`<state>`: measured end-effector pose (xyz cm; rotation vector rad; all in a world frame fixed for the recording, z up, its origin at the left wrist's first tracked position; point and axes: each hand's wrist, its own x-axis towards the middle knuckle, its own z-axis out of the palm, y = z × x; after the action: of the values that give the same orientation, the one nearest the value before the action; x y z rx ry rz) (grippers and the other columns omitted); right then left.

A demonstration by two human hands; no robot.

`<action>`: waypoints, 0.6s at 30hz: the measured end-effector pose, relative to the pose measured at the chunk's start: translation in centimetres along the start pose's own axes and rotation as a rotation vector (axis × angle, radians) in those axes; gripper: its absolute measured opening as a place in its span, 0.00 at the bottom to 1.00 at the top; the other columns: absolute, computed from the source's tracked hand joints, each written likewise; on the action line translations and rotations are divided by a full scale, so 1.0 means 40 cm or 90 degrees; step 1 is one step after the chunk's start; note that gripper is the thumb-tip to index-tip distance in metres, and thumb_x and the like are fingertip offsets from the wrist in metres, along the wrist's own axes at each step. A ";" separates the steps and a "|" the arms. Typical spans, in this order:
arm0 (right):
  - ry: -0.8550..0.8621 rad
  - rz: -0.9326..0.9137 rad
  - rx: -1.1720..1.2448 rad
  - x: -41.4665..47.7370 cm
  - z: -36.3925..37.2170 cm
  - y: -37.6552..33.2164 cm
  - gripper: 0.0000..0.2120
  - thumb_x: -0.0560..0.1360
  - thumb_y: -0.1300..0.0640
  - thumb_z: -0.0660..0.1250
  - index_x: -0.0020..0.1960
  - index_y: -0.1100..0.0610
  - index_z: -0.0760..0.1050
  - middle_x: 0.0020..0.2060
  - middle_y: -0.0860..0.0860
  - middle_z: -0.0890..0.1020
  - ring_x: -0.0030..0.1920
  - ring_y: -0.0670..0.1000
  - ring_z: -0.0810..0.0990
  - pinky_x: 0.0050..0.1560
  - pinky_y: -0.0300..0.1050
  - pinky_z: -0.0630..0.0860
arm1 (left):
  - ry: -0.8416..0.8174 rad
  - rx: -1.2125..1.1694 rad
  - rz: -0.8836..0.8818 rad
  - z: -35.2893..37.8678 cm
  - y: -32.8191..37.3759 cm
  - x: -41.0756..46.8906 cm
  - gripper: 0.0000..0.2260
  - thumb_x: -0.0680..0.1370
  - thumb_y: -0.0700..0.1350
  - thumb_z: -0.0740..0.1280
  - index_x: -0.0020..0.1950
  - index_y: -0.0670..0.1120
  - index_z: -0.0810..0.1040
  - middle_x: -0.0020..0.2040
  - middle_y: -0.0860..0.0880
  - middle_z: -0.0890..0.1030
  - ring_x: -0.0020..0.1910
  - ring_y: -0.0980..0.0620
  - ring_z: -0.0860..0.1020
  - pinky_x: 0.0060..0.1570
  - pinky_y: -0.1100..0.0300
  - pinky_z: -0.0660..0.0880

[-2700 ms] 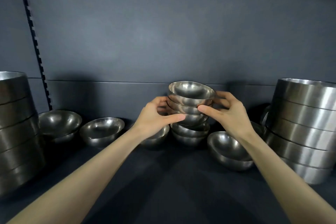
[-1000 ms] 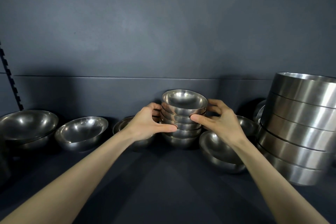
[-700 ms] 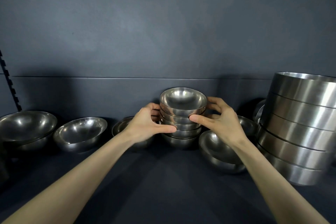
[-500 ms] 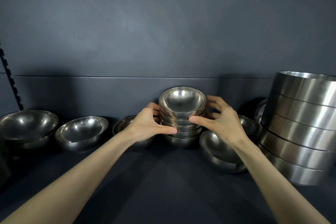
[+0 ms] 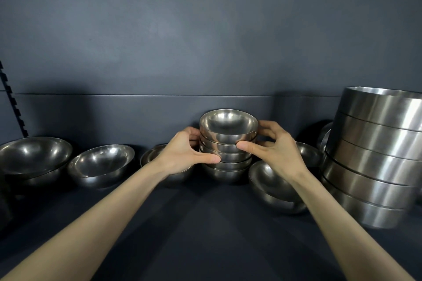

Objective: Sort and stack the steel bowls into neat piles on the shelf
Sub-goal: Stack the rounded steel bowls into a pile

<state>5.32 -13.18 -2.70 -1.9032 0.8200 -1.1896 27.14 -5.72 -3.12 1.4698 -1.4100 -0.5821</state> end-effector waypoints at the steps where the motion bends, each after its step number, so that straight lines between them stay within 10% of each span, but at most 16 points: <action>1: 0.001 0.003 0.006 0.000 0.000 0.001 0.43 0.47 0.32 0.77 0.59 0.45 0.73 0.52 0.42 0.82 0.47 0.44 0.84 0.52 0.41 0.80 | -0.001 -0.002 0.003 0.000 0.002 -0.002 0.33 0.59 0.45 0.82 0.60 0.45 0.73 0.53 0.55 0.80 0.55 0.60 0.78 0.50 0.71 0.73; 18: -0.011 0.005 -0.002 -0.003 -0.001 -0.003 0.49 0.47 0.26 0.75 0.64 0.45 0.72 0.54 0.43 0.82 0.50 0.47 0.84 0.57 0.50 0.79 | 0.021 -0.009 0.015 0.002 -0.002 -0.012 0.25 0.62 0.41 0.81 0.53 0.51 0.74 0.49 0.58 0.80 0.46 0.68 0.79 0.43 0.76 0.72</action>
<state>5.26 -13.03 -2.66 -1.9089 0.8201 -1.1660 26.99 -5.32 -3.35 1.4439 -1.3919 -0.5499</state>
